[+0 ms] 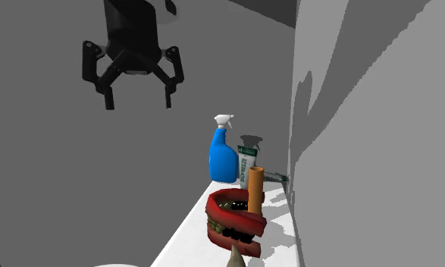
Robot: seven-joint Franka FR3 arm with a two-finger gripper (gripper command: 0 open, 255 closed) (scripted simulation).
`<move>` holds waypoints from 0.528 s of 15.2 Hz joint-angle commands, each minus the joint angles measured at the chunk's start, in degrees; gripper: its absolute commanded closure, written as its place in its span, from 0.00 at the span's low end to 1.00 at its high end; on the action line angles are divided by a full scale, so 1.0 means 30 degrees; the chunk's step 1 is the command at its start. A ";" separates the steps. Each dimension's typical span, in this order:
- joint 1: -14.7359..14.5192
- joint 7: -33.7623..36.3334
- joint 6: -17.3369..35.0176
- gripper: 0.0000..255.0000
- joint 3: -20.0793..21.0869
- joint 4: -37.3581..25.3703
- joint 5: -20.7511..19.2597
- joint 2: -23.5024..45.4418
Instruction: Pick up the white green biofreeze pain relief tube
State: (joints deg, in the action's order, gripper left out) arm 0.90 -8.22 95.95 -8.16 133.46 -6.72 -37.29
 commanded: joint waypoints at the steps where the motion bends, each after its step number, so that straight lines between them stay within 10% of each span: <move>1: 0.0149 -0.0957 0.0979 0.00 -0.0768 -0.0127 -0.0394 0.0920; 8: 0.0375 -0.4088 0.3693 0.00 -0.3135 -0.1766 -0.0823 0.4687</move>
State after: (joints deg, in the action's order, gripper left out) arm 1.93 -18.79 106.29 -16.45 129.58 -9.15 -25.05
